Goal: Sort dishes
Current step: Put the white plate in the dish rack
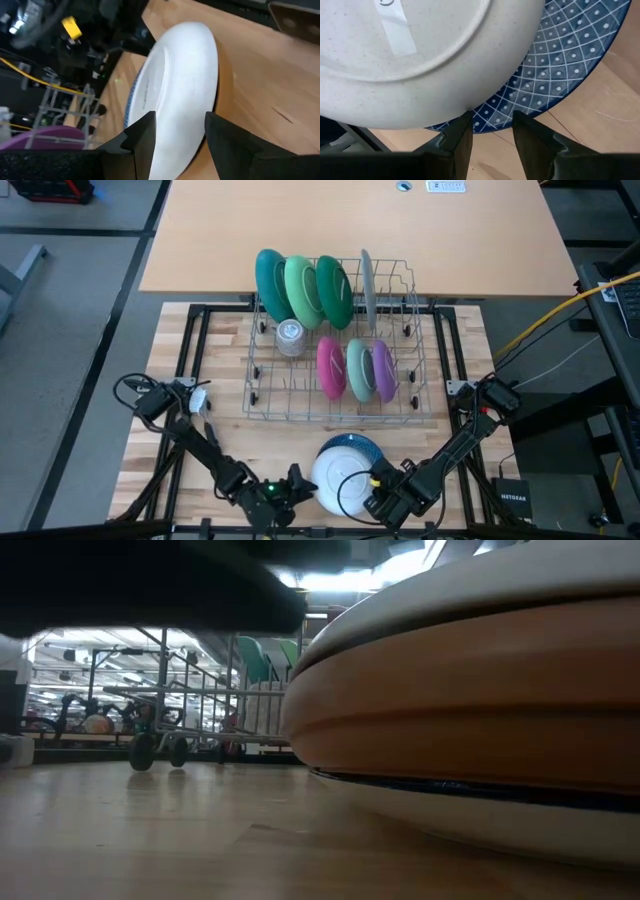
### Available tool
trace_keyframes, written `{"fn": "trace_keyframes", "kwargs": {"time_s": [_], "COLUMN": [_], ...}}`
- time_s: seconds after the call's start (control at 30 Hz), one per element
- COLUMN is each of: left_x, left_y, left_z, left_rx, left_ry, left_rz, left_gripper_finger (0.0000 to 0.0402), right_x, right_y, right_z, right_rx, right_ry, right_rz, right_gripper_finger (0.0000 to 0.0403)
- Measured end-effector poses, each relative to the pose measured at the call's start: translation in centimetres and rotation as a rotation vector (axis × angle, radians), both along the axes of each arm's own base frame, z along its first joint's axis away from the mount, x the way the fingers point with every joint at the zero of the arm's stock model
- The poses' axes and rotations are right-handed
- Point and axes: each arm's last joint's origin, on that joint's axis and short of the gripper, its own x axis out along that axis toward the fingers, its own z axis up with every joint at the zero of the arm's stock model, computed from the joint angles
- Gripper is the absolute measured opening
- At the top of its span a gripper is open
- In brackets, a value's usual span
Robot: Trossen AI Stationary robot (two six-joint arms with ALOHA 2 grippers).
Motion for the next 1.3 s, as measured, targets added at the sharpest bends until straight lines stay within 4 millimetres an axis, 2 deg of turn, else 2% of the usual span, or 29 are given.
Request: {"fn": "trace_keyframes", "kwargs": {"time_s": [0.57,0.93,1.3], "left_x": [1.1,1.8,3.5], "left_y": [1.4,1.6,3.8], "left_z": [-0.3,0.5,0.6], "left_rx": [-0.014,0.051,0.09], "left_ry": [0.051,-0.03,-0.037], "left_rz": [-0.01,-0.016,0.031], "left_gripper_finger": [0.0159,0.0159,0.0158], "right_x": [0.1,0.2,0.3], "right_y": [0.0,0.0,0.2], "right_z": [0.0,0.1,0.1], "right_rx": [-0.017,-0.019,-0.009], "right_ry": [-0.028,-0.035,-0.053], "right_rz": [-0.006,0.011,0.042], "right_gripper_finger": [0.0144,0.0144,0.0144]}}
